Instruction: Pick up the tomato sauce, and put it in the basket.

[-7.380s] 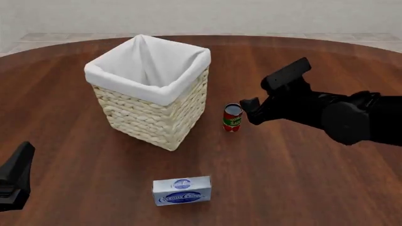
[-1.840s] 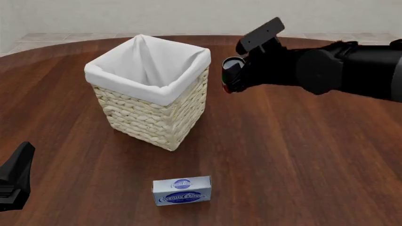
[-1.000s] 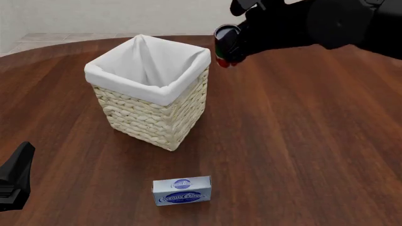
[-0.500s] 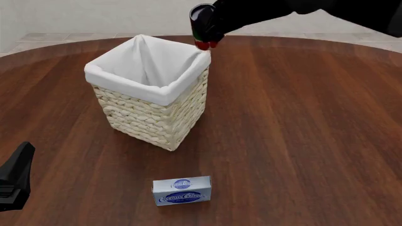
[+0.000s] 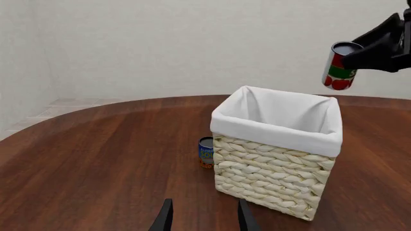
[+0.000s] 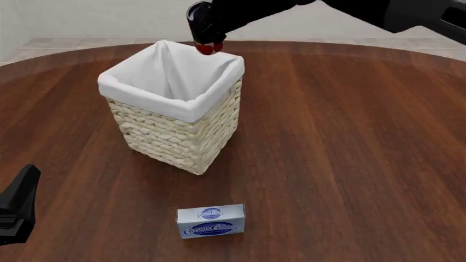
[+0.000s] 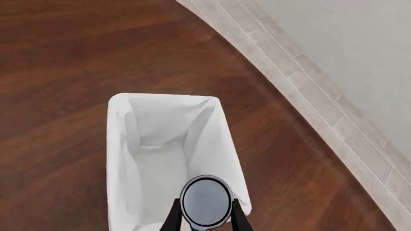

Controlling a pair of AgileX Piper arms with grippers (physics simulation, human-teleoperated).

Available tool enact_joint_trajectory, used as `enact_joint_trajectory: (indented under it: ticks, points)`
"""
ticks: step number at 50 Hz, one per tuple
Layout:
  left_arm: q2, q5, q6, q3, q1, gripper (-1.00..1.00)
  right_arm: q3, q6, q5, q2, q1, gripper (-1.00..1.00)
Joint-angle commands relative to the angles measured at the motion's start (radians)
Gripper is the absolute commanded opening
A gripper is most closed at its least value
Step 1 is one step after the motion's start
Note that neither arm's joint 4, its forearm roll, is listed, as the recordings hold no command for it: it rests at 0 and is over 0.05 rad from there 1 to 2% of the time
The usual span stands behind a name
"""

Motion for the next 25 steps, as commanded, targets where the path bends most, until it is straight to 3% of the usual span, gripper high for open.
enact_joint_trajectory:
  ticks: [1, 25]
  points:
    - [0.000, 0.000, 0.000, 0.000, 0.000, 1.00, -0.092, 0.019, 0.031, 0.062, 0.027, -1.00]
    - [0.000, 0.000, 0.000, 0.000, 0.000, 1.00, -0.278, 0.027, 0.100, 0.228, 0.053, -1.00]
